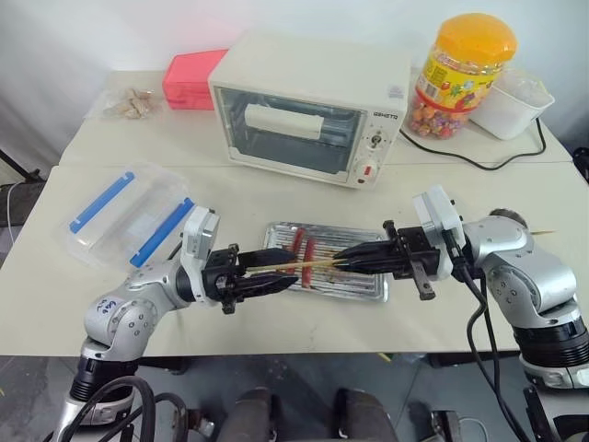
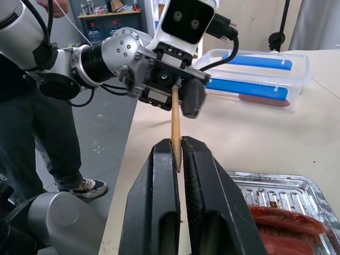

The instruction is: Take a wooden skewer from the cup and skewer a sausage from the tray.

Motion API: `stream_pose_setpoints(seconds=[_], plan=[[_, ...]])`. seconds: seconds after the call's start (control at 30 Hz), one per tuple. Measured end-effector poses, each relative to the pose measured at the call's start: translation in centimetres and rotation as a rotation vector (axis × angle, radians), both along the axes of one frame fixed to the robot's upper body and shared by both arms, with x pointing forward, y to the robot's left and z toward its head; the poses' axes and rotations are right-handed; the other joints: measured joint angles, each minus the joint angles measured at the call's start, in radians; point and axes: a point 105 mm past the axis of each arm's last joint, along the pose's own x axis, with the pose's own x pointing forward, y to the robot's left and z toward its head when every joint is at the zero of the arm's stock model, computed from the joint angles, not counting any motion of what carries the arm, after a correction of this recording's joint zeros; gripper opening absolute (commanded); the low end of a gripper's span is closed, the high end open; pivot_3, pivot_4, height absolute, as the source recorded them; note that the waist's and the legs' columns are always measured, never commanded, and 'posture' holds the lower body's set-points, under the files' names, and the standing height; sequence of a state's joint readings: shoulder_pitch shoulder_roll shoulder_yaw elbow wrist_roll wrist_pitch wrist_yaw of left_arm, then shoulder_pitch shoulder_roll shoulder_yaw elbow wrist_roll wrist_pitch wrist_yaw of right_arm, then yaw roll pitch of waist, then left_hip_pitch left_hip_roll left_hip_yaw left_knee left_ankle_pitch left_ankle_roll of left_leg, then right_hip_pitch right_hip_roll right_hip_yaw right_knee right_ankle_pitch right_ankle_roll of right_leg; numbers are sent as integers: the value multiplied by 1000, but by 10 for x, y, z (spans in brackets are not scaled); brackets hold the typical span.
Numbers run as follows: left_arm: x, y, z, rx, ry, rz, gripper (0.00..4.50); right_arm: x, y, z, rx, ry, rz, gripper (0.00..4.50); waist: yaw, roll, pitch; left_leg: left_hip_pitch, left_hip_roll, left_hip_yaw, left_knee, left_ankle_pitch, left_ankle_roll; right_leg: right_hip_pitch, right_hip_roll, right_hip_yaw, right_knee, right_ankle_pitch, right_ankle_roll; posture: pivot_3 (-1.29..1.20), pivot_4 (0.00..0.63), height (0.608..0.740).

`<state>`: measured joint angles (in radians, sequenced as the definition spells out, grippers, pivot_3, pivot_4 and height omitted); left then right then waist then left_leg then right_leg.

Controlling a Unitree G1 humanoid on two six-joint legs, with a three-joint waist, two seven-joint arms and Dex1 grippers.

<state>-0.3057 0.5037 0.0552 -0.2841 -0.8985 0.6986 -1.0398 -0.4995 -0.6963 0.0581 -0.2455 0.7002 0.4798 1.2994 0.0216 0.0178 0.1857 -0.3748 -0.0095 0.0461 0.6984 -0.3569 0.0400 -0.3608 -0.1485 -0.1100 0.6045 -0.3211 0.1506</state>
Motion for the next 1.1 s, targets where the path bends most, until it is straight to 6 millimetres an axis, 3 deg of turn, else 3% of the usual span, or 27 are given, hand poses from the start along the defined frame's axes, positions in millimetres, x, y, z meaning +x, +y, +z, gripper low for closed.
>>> stream_pose_setpoints(seconds=[0.13, 0.4, 0.57, 0.67, 0.77, 0.87, 1.0, 1.1], plan=[[1, 0, -2, 4, 5, 4, 25, -1, 0, 0, 0, 1, 6, 0, -1, 0, 0, 0, 0, 0, 0, 0, 0, 0, 0, 0, 0, 0, 0, 0, 150, 740], [3, -1, -3, 7, 15, 18, 25, 1, -1, -3, -12, 40, -11, 0, 0, 0, 0, 0, 0, 0, 0, 0, 0, 0, 0, 0, 0, 0, 0, 0, 150, 740], [5, 3, -2, 11, 15, 45, 0, 6, -7, -4, -42, 19, -63, 1422, 0, 0, 0, 0, 0, 0, 0, 0, 0, 0, 0, 0, -1, 0, 0, 0, 150, 740], [7, 12, -2, 22, 13, 77, 0, 6, -21, -12, -85, 13, -102, 2390, 2, 0, 0, 0, 0, 0, 0, 0, 0, 0, 0, 0, -1, 0, 0, 0, 150, 740], [8, 32, -2, 35, 3, 149, 0, 9, -49, -25, -141, 25, -189, 3372, 2, -1, 1, 0, 0, 0, -1, 0, 0, 1, 0, 0, -2, 0, 0, 0, 150, 740], [10, 60, -4, 70, -53, 286, 0, 10, -92, -41, -205, 24, -331, 4341, 2, -2, 1, 0, 0, 1, -1, 0, 0, 1, 0, 0, -4, 0, 0, 0, 150, 740], [9, 98, -10, 81, -78, 511, 0, 3, -131, -63, -266, 35, -473, 4425, 1, -2, 1, 1, 1, 2, -2, 0, 0, 2, 0, 0, -6, 0, 0, 0, 150, 740], [4, 114, -16, 96, -73, 615, 0, 4, -139, -65, -274, 12, -527, 4425, -3, -2, 1, 3, 2, 5, -2, 0, 0, 3, 0, 2, -7, 0, 0, 0, 150, 740]])
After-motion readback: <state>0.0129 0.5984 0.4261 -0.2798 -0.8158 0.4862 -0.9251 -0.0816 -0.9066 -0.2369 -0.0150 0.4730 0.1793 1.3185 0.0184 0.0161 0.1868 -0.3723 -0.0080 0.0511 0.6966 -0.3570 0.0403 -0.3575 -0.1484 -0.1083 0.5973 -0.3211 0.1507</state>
